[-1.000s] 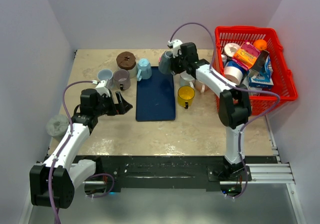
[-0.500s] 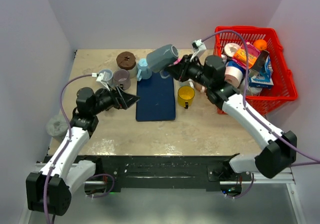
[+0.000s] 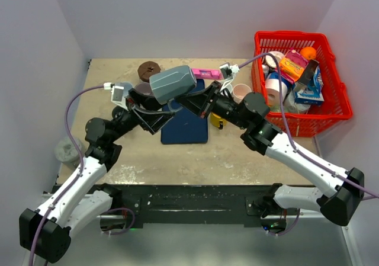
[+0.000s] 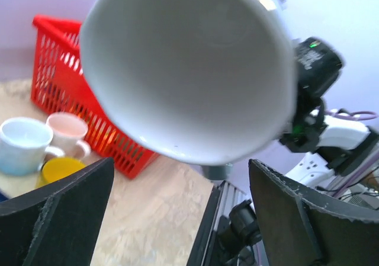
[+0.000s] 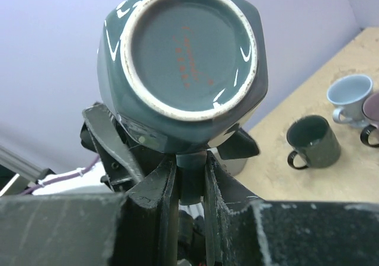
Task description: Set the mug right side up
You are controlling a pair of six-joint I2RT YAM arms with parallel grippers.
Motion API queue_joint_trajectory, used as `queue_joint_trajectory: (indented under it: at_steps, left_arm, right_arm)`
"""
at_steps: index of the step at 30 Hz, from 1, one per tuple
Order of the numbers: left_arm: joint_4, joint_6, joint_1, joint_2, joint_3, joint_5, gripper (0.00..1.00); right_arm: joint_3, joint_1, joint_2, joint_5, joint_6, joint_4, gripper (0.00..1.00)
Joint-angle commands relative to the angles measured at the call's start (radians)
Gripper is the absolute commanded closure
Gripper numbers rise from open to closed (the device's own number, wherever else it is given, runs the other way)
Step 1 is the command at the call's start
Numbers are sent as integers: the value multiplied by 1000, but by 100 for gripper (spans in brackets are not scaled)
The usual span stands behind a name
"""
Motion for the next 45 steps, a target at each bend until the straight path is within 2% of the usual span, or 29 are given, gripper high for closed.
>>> queue_joint_trajectory:
  at_steps: [1,7,10,12,19,23,30,34,41,45]
  left_arm:
    - [208,-65,-16,-40,-20,-45,1]
    - [283,-119,-22,-37,-26,-91,3]
    - [291,-131,-31,-23,-12,-114,9]
    - [300,-137,-39,-6,-5,-114,13]
    - [311,-144,-74,43,20,-105,24]
    - [312,-137,-91,45,22,-110,35]
    - [315,-133,-92,48,31,-116,51]
    - [303,-127,-95,54,40,-114,65]
    - [288,-124,-95,68,52,-105,75]
    - [253,-119,-95,77,63,-96,100]
  right_arm:
    - [13,11,-68,54,38,199,100]
    - [-28,37,-93,119,53,268,100]
    - [-79,77,-117,195,32,351,100]
    - [-74,111,-121,247,9,334,100]
    - [-100,152,-114,274,-13,409,100]
    - [-108,160,-111,274,-22,434,100]
    - [-117,169,-96,268,-33,460,100]
    - [-130,181,-82,261,-50,491,100]
    - [-131,190,-55,264,-70,498,100]
    - [-125,192,-52,274,-87,473,100]
